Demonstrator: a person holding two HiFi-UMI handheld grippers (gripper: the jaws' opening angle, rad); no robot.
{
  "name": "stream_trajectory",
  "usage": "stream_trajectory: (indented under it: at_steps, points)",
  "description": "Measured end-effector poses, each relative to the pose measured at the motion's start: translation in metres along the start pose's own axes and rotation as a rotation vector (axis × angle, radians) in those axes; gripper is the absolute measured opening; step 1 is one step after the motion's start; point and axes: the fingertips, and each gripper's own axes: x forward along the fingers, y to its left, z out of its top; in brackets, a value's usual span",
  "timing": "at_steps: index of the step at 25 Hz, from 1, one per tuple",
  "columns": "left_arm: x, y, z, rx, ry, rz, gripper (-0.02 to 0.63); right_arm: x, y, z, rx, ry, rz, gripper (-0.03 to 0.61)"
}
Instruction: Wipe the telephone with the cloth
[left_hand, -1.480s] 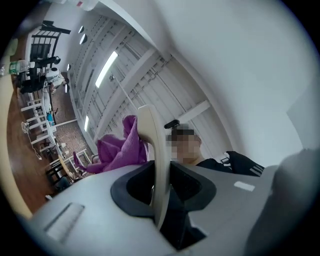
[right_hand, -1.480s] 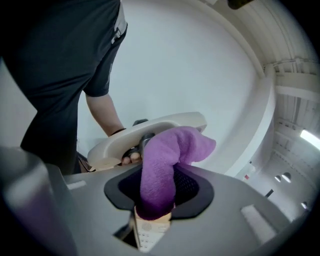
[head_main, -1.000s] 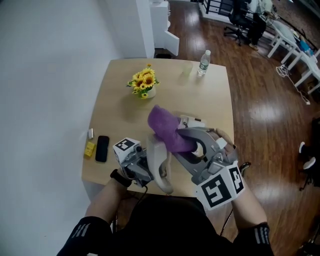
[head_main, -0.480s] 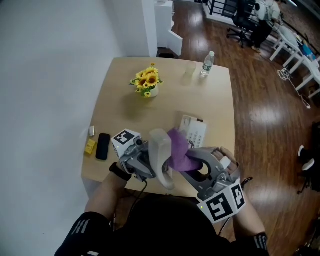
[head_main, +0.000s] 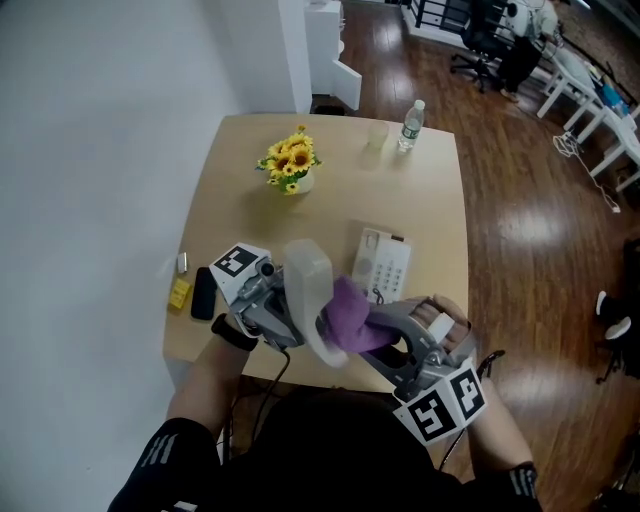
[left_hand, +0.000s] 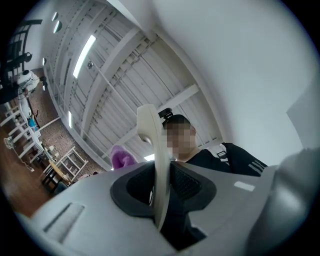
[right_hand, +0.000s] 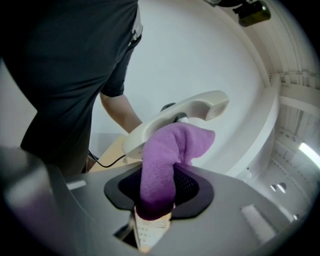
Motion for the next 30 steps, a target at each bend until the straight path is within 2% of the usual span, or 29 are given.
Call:
stream_trajectory:
  at_steps: [5, 11, 13, 16, 19, 23, 30]
  points:
    - [0.004, -0.002, -0.005, -0.007, 0.043, -0.003, 0.091, 0.003, 0.018, -0.005, -0.052, 0.012, 0.071, 0.133]
    - [-0.001, -0.004, 0.007, 0.007, 0.005, -0.001, 0.092, 0.011, 0.055, -0.028, -0.067, 0.085, 0.176, 0.133]
    - [-0.003, -0.004, 0.007, 0.010, 0.006, 0.003, 0.091, 0.010, 0.053, -0.034, -0.025, 0.092, 0.165, 0.133]
    - [-0.005, -0.004, 0.006, 0.007, 0.005, -0.002, 0.091, 0.005, 0.024, -0.030, 0.028, 0.074, 0.080, 0.133]
    - [-0.004, -0.003, 0.004, 0.000, 0.007, -0.004, 0.091, 0.004, 0.000, -0.013, 0.015, 0.037, 0.037, 0.133]
    - [-0.004, -0.004, 0.005, -0.003, 0.005, -0.005, 0.092, 0.014, 0.013, -0.002, -0.030, 0.022, 0.087, 0.133]
    - [-0.011, -0.003, 0.001, -0.018, 0.001, 0.022, 0.092, 0.021, 0.058, -0.024, -0.025, 0.067, 0.201, 0.133]
